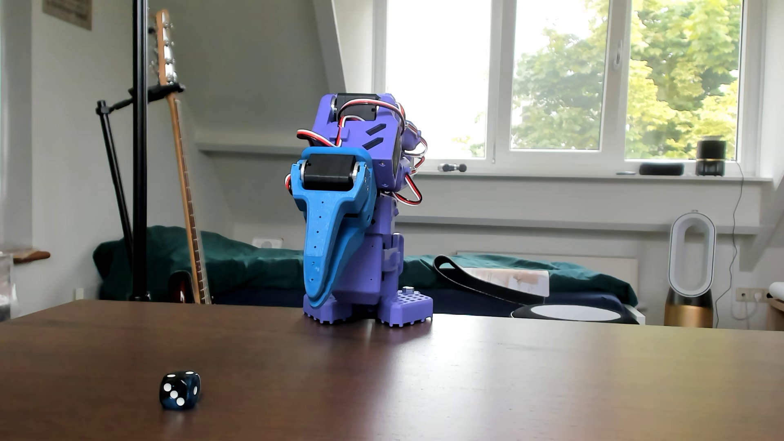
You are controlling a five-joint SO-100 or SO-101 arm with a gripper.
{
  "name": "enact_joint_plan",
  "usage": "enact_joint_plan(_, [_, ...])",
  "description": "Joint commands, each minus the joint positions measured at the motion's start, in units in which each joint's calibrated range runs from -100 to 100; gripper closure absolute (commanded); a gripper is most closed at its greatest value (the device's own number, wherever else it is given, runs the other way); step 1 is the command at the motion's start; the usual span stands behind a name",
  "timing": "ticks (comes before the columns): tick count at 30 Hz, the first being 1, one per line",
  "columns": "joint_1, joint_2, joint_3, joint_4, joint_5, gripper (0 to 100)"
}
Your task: Grab the blue dice
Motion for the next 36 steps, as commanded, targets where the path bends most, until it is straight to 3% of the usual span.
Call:
enact_joint_plan(1, [-1.4,-21.1,3.8,11.7,3.1,98])
enact_joint_plan(25, [1.9,-20.4,-0.8,12.5,4.5,98])
enact_joint_plan(30, [1.9,-9.2,-20.3,17.1,7.2,97])
enact_joint_plan(36, [1.5,21.1,-56.0,21.2,8.4,97])
